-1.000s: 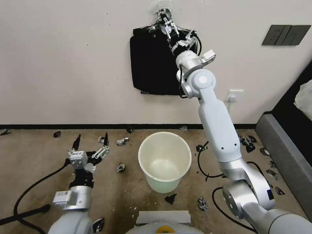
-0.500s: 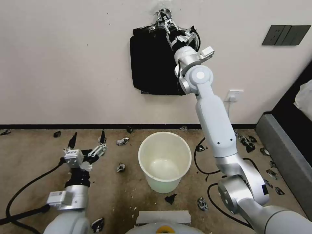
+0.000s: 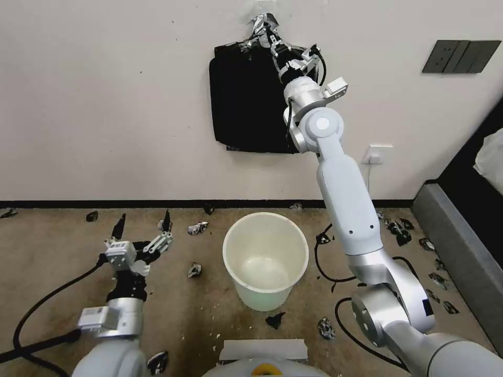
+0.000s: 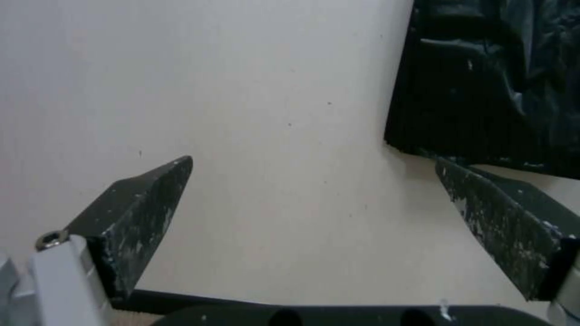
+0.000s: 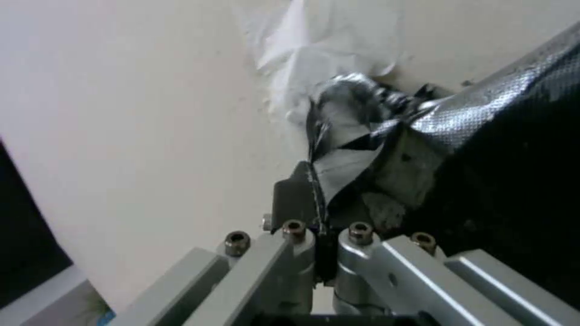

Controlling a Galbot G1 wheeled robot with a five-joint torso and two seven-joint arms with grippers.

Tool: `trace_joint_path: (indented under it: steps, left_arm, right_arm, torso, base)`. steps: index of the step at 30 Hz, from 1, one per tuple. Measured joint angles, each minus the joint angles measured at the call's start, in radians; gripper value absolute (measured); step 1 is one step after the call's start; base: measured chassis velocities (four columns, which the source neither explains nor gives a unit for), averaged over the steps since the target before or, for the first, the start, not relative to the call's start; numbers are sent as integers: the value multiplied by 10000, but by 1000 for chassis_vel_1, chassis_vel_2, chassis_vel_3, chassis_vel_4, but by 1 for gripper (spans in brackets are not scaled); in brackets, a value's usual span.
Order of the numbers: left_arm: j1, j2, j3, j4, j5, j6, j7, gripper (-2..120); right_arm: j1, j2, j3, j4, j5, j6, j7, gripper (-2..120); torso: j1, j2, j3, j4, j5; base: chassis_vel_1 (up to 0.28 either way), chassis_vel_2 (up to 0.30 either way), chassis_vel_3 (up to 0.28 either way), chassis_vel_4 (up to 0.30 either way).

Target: Place a trash bag onto the trash bin.

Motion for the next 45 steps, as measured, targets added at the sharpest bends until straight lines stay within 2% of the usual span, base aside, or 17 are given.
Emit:
trace_joint_path:
  steps: [8,11,16,45]
  left_arm:
    - [-5,-56,42,105,-39,-15,-3,100]
    - [-24,-82,111,126,-44,-32,-4,100]
    - [-44,-115,238,126,-36,-36,-5,100]
    - [52,-303,667,-78,63,-94,4,100]
  right_arm:
    - [-1296,-746,-890,1399,-517,366,-480,0]
    - [-2298,-1089,-1248,2187,-884,422,-516,0]
    - [-3404,-1340,-1334,2730,-1330,428,-515,0]
    - [-6627,-2344,-1572,4518,-3666,367,-872,0]
  torso:
    - [0,-1,0,0,1]
    - [0,0,-1,1,3]
    - [0,0,-1,0,1]
    - [0,0,0,0,1]
  base:
    - [0,0,0,0]
    - [0,0,0,0]
    - [0,0,0,0]
    - [0,0,0,0]
